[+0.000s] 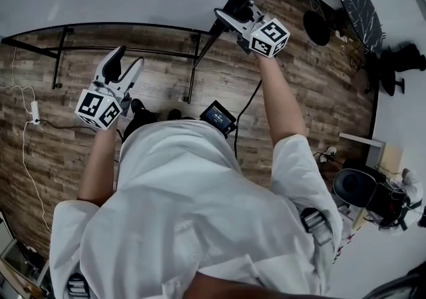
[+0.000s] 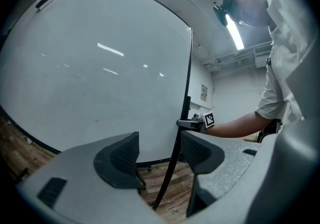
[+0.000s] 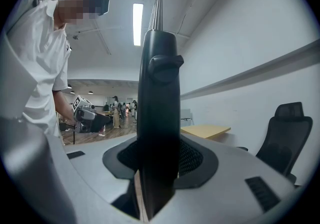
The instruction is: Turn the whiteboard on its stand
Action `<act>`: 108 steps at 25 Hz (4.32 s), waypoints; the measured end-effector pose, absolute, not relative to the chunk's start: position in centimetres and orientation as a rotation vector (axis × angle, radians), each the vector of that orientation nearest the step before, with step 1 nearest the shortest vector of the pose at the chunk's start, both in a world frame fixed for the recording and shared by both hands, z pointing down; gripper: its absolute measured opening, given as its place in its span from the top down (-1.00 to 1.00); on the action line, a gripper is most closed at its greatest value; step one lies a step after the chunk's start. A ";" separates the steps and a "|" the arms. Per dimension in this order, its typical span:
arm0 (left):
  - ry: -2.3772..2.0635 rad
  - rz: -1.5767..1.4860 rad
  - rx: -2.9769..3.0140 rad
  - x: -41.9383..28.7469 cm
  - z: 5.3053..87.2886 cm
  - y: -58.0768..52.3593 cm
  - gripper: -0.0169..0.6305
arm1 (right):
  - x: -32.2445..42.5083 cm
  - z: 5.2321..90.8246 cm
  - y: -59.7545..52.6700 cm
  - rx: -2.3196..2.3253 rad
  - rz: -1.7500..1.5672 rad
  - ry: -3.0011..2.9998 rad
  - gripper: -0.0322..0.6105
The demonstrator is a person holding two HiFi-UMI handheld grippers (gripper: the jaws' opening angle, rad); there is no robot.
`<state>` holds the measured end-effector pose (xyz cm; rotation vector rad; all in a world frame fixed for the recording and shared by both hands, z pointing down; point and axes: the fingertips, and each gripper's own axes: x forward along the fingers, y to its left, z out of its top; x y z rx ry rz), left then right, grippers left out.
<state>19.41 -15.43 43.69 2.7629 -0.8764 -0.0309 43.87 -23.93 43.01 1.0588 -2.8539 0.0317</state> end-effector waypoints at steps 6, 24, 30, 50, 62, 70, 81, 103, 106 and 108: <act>-0.848 -0.018 2.774 20.8 43.8 -15.7 0.19 | 45.4 43.0 -23.9 1.068 0.033 -2.857 0.39; -0.723 -0.003 2.812 26.7 42.7 -14.7 0.19 | 50.8 42.2 -21.3 1.121 0.047 -2.843 0.37; -0.685 -0.006 2.810 28.1 43.0 -14.8 0.19 | 52.2 42.6 -20.9 1.133 0.056 -2.831 0.36; -0.587 0.014 2.827 29.8 43.1 -14.2 0.19 | 56.3 42.8 -19.2 1.253 0.078 -2.777 0.31; -0.538 0.030 2.832 30.9 43.0 -13.8 0.19 | 58.9 42.7 -18.4 1.304 0.092 -2.754 0.29; -0.513 0.049 2.842 31.8 43.3 -13.3 0.19 | 61.1 43.1 -17.6 1.348 0.105 -2.727 0.26; -0.466 0.056 2.848 32.6 43.4 -12.8 0.19 | 63.4 43.3 -16.6 1.435 0.121 -2.691 0.23; -0.288 0.102 2.909 37.9 42.6 -11.8 0.19 | 68.0 43.2 -14.6 1.568 0.167 -2.621 0.18; -0.244 0.105 2.910 38.8 42.4 -11.5 0.19 | 68.6 43.1 -14.1 1.593 0.174 -2.610 0.17; -0.222 0.102 2.909 39.1 42.3 -11.3 0.19 | 68.8 43.2 -14.0 1.599 0.181 -2.603 0.17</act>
